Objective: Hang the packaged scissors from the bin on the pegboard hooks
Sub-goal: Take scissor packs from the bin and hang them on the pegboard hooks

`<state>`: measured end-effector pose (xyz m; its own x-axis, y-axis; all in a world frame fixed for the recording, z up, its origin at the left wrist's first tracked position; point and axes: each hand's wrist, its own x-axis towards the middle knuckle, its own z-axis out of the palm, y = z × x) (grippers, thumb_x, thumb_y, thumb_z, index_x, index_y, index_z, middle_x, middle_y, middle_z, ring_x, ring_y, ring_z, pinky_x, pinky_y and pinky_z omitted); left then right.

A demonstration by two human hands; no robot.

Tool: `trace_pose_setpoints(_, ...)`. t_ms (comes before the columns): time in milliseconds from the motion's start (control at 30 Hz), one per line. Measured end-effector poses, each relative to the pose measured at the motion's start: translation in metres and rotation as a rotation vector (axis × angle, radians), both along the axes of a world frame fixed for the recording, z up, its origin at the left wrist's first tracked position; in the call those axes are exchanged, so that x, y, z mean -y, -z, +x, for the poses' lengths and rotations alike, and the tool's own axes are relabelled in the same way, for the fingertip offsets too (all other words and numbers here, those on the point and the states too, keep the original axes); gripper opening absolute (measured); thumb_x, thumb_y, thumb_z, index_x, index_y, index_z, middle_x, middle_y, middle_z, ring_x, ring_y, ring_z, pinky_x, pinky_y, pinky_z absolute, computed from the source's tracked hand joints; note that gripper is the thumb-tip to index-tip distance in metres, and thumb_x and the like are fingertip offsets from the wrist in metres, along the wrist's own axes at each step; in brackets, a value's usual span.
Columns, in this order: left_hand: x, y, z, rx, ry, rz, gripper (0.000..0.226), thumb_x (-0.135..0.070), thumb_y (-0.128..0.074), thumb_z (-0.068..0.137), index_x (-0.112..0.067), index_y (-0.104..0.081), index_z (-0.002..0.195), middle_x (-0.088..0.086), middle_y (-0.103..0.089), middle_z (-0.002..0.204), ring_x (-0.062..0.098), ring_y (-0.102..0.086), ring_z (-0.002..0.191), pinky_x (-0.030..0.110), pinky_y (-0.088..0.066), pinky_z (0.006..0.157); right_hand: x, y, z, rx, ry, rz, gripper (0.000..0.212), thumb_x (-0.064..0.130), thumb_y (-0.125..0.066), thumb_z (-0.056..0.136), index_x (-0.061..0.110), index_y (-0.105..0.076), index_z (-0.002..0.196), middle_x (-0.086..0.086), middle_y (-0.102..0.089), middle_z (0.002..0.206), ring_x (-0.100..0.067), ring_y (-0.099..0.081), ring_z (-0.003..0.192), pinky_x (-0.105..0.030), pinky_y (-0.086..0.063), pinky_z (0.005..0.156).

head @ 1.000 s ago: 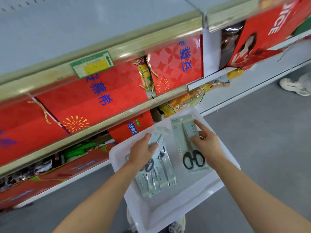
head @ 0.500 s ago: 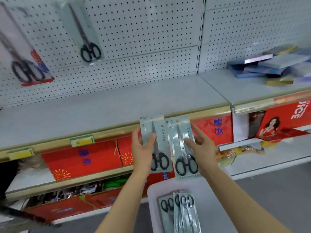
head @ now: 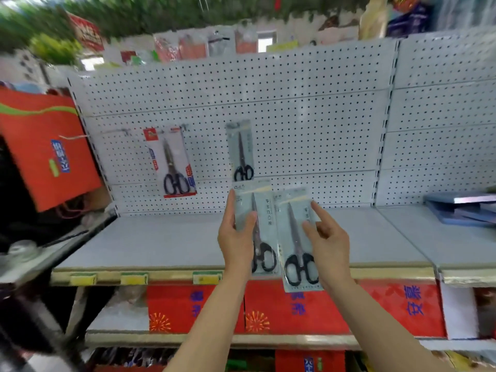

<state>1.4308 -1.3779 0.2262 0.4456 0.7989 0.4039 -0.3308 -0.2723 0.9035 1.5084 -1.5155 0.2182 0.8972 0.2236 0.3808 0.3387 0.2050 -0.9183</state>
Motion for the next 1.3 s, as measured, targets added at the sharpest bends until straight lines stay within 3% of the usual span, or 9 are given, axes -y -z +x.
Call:
trace_pose_setpoints(133, -0.027, -0.037, 0.007, 0.031, 0.006, 0.012, 0.067, -0.012, -0.068, 0.090, -0.046, -0.044, 0.142, -0.040, -0.044, 0.130, -0.020, -0.042, 0.118, 0.007, -0.036, 0.100, -0.026, -0.031, 0.003, 0.003, 0.061, 0.068, 0.044, 0.007, -0.063, 0.090, 0.028, -0.062, 0.129, 0.004, -0.037, 0.061, -0.007, -0.030, 0.055, -0.012, -0.032, 0.053)
trace_pose_setpoints(233, -0.045, -0.065, 0.017, 0.029, 0.016, 0.007, 0.066, -0.013, -0.067, 0.091, -0.047, -0.043, 0.142, -0.044, -0.043, 0.119, -0.031, -0.041, 0.099, 0.001, -0.038, 0.089, -0.040, -0.053, 0.009, -0.002, 0.082, 0.107, 0.044, 0.008, -0.062, 0.091, 0.029, -0.061, 0.129, -0.002, -0.039, 0.064, -0.007, -0.030, 0.054, -0.012, -0.033, 0.051)
trace_pose_setpoints(367, -0.066, -0.096, 0.041, 0.030, 0.013, -0.005, 0.066, -0.014, -0.068, 0.091, -0.048, -0.043, 0.142, -0.024, -0.056, 0.121, -0.008, -0.054, 0.065, 0.010, -0.050, 0.065, -0.052, -0.072, 0.018, -0.016, 0.099, 0.147, 0.045, 0.008, -0.060, 0.092, 0.031, -0.059, 0.131, -0.008, -0.046, 0.072, -0.016, -0.038, 0.063, -0.021, -0.040, 0.058)
trace_pose_setpoints(433, -0.075, -0.106, 0.054, 0.040, 0.005, 0.002, 0.066, -0.014, -0.067, 0.090, -0.048, -0.043, 0.142, -0.017, -0.064, 0.116, -0.005, -0.061, 0.068, 0.014, -0.052, 0.062, -0.058, -0.078, 0.023, -0.011, 0.108, 0.154, 0.045, 0.009, -0.060, 0.092, 0.032, -0.060, 0.131, -0.008, -0.047, 0.072, -0.017, -0.039, 0.066, -0.025, -0.041, 0.061)
trace_pose_setpoints(533, -0.087, -0.116, 0.071, 0.038, 0.002, 0.005, 0.067, -0.015, -0.067, 0.090, -0.049, -0.041, 0.142, -0.012, -0.064, 0.121, 0.005, -0.058, 0.066, 0.019, -0.053, 0.059, -0.064, -0.082, 0.032, 0.009, 0.125, 0.156, 0.045, 0.009, -0.060, 0.091, 0.031, -0.060, 0.130, -0.007, -0.043, 0.070, -0.015, -0.036, 0.063, -0.018, -0.039, 0.057)
trace_pose_setpoints(667, -0.100, -0.116, 0.090, 0.016, 0.009, 0.007, 0.068, -0.016, -0.067, 0.091, -0.048, -0.040, 0.144, -0.013, -0.062, 0.125, -0.008, -0.058, 0.068, 0.011, -0.048, 0.058, -0.072, -0.085, 0.039, 0.013, 0.128, 0.177, 0.044, 0.007, -0.060, 0.092, 0.032, -0.060, 0.129, 0.006, -0.043, 0.059, -0.005, -0.037, 0.054, -0.010, -0.038, 0.052)
trace_pose_setpoints(800, -0.110, -0.112, 0.100, -0.032, -0.009, 0.013, 0.064, -0.017, -0.065, 0.093, -0.043, -0.039, 0.145, -0.025, -0.054, 0.095, -0.030, -0.047, 0.058, 0.002, -0.039, 0.047, -0.083, -0.087, 0.043, 0.034, 0.118, 0.167, 0.045, 0.011, -0.061, 0.091, 0.035, -0.061, 0.128, -0.006, -0.050, 0.070, -0.015, -0.045, 0.066, -0.028, -0.047, 0.066)
trace_pose_setpoints(1067, -0.123, -0.100, 0.120, -0.062, -0.092, 0.068, 0.065, -0.022, -0.065, 0.093, -0.049, -0.036, 0.145, -0.018, -0.061, 0.110, 0.009, -0.062, 0.088, 0.026, -0.053, 0.070, -0.102, -0.092, 0.048, 0.078, 0.116, 0.174, 0.044, 0.009, -0.061, 0.091, 0.034, -0.062, 0.127, -0.010, -0.041, 0.072, -0.020, -0.038, 0.065, -0.030, -0.041, 0.065)
trace_pose_setpoints(1300, -0.136, -0.086, 0.132, -0.177, -0.176, 0.199, 0.062, -0.042, -0.058, 0.095, -0.062, -0.024, 0.143, -0.013, -0.062, 0.118, 0.013, -0.062, 0.093, 0.035, -0.054, 0.074, -0.123, -0.090, 0.049, 0.085, 0.084, 0.184, 0.044, 0.008, -0.061, 0.091, 0.034, -0.063, 0.126, -0.002, -0.046, 0.065, -0.014, -0.041, 0.063, -0.022, -0.045, 0.062)
